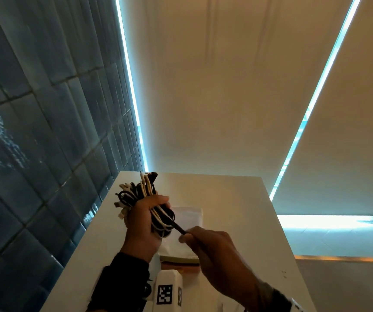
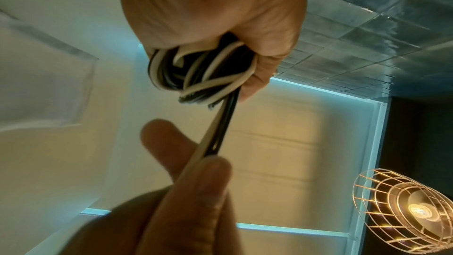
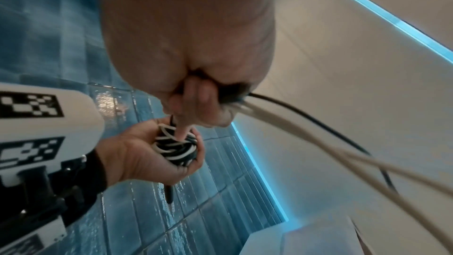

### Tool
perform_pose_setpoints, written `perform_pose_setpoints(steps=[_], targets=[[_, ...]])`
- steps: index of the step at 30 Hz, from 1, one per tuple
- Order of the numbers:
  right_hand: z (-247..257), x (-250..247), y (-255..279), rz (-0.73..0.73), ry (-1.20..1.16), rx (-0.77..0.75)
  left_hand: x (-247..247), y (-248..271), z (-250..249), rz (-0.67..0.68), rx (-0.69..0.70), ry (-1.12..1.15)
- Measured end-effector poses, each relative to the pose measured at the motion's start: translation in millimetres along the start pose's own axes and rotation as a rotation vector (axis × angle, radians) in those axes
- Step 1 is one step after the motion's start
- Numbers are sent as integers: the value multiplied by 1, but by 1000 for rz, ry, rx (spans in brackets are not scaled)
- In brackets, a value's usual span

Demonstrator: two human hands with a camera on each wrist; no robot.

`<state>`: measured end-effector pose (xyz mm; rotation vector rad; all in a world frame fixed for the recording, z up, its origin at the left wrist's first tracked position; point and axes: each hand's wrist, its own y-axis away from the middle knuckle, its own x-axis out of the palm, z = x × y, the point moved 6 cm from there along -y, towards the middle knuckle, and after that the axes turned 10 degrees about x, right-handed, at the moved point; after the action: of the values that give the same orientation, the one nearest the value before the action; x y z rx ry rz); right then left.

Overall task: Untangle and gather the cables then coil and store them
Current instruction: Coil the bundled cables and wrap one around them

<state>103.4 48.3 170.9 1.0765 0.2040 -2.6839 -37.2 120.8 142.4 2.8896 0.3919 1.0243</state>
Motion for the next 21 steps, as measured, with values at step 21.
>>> perform_pose_setpoints(steps=[21], targets=[[-24, 24, 13, 636, -936, 202, 55, 36, -7, 281, -217, 278]])
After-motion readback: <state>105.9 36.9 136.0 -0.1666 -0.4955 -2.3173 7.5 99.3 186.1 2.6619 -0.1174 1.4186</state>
